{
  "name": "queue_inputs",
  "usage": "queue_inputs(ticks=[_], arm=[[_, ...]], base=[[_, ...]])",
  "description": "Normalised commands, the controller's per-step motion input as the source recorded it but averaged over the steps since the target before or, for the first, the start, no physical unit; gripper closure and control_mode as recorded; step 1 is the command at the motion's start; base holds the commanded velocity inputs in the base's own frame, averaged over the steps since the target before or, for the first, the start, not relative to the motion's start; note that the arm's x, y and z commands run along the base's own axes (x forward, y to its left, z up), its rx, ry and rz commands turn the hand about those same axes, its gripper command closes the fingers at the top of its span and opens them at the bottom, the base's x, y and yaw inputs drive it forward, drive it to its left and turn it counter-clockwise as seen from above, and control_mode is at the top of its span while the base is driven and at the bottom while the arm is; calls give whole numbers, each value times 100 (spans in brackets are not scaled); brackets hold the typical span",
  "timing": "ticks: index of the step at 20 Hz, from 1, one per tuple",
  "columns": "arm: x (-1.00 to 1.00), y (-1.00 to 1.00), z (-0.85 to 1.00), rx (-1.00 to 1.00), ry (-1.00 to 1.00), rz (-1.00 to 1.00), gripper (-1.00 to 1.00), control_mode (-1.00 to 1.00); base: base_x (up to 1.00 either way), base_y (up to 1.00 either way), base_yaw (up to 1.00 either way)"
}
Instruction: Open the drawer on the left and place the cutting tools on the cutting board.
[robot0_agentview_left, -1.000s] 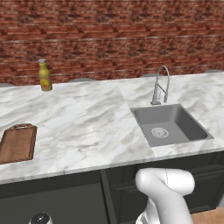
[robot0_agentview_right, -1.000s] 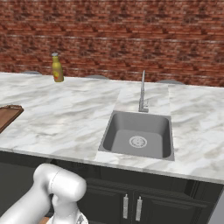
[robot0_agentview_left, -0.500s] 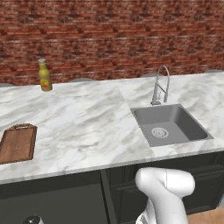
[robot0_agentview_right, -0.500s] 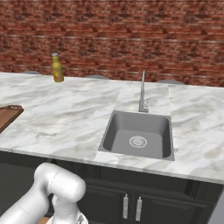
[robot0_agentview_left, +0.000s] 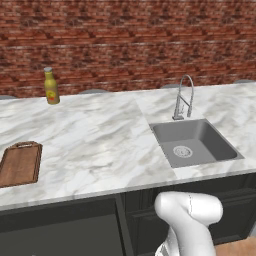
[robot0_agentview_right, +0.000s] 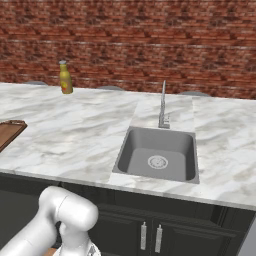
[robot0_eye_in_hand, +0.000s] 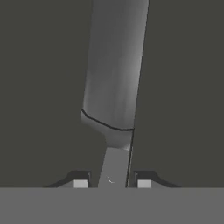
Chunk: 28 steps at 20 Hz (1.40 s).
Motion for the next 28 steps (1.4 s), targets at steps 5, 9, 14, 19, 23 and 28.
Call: queue_inputs(ticks=[5,9,14,19,23,28], arm=[[1,-32,55,1,0,-2,100,-100],[1,-31,99,9,0,0,100,-100],[-12,-22,100,13,9,0,100,-100],[-15,-26,100,10,16,0,100,-100],[19,-29,100,2,2,0,100,-100],[59,-23,100,-2,-11,0,100,-100]], base=[[0,0,0],[0,0,0],[0,0,0],[0,0,0],[0,0,0],[0,0,0]])
